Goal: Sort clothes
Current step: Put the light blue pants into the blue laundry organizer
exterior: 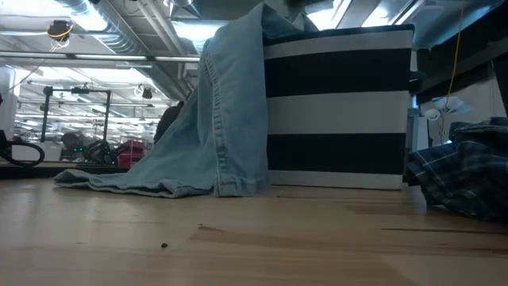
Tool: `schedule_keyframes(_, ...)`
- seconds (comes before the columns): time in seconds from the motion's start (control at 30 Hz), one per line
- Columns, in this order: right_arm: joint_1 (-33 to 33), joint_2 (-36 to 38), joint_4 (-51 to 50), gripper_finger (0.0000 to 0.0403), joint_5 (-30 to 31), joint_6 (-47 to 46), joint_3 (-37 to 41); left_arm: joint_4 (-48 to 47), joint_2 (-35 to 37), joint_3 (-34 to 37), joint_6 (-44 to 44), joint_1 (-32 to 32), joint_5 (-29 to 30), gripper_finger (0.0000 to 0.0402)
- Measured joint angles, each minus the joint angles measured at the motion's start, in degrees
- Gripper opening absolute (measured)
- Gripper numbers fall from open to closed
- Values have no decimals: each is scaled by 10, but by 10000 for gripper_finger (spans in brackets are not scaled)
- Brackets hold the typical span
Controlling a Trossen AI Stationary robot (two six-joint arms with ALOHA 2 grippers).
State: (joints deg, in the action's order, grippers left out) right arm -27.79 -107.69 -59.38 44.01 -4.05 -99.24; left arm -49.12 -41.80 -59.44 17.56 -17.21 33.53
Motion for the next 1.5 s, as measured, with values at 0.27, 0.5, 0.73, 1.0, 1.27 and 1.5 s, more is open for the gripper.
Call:
schedule_keyframes(0.27, 15, -61, 48, 271, 50, 0, 111, 2, 0, 0, -3, 0, 0, 158)
schedule_keyframes(0.5, 72, -123, 127, 271, 70, 61, 123, 3, 0, 0, -4, 0, 0, 158)
schedule_keyframes(0.73, 125, -162, 275, 271, 59, 130, 123, 2, 0, 0, -4, 0, 0, 158)
schedule_keyframes(1.0, 160, -174, 457, 271, 14, 258, 123, 2, 0, 0, -11, 0, 0, 158)
schedule_keyframes(1.27, 166, -175, 559, 271, 8, 401, 62, 2, 0, 0, -11, 0, 0, 158)
schedule_keyframes(1.5, 166, -175, 546, 271, 41, 517, -75, 0, 0, 0, -11, 0, 0, 158)
